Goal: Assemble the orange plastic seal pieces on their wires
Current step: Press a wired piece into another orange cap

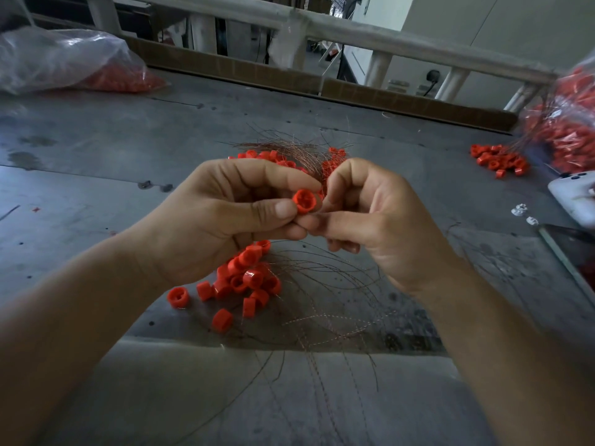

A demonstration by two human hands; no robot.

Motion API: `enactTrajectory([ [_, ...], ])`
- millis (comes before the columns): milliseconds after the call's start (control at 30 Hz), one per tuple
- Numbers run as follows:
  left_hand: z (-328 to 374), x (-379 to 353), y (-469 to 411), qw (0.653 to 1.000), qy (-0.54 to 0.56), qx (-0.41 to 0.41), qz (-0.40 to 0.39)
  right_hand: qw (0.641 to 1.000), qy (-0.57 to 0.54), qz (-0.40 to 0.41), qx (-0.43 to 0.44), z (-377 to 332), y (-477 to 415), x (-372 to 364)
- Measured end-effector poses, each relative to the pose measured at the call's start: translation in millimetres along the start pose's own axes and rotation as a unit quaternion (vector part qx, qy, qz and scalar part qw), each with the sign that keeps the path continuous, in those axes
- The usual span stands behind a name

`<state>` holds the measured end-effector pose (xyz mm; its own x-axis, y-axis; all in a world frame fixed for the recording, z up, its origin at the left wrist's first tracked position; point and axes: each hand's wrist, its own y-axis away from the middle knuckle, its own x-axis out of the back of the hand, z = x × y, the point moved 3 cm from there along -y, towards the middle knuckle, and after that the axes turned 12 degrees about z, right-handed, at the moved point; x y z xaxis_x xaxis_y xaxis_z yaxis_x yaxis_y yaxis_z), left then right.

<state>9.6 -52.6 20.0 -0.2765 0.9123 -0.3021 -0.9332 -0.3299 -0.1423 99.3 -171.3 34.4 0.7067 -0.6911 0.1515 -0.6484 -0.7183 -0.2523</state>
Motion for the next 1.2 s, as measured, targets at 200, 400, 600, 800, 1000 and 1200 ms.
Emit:
enactTrajectory([
  [200,-3,-1,-1,1.000,0.009,0.007,-0.010,1.000,0.020,-0.005,-0.009,2,0,0],
  [400,-3,0,-1,1.000,0.007,0.008,-0.008,0.994,0.082,0.047,-0.048,1,-10,29],
  [600,-5,1,0,1.000,-0.005,0.020,0.004,0.972,0.137,0.179,-0.060,14,-23,63],
  [800,-6,2,-1,1.000,-0.012,0.021,0.001,0.900,0.384,0.207,0.003,38,-31,65],
  [1000,-6,1,-1,1.000,-0.004,0.022,-0.002,0.866,0.461,0.194,-0.015,58,-37,64],
  [1200,-8,1,-1,1.000,-0.010,0.025,-0.005,0.857,0.488,0.163,-0.023,67,-43,60],
])
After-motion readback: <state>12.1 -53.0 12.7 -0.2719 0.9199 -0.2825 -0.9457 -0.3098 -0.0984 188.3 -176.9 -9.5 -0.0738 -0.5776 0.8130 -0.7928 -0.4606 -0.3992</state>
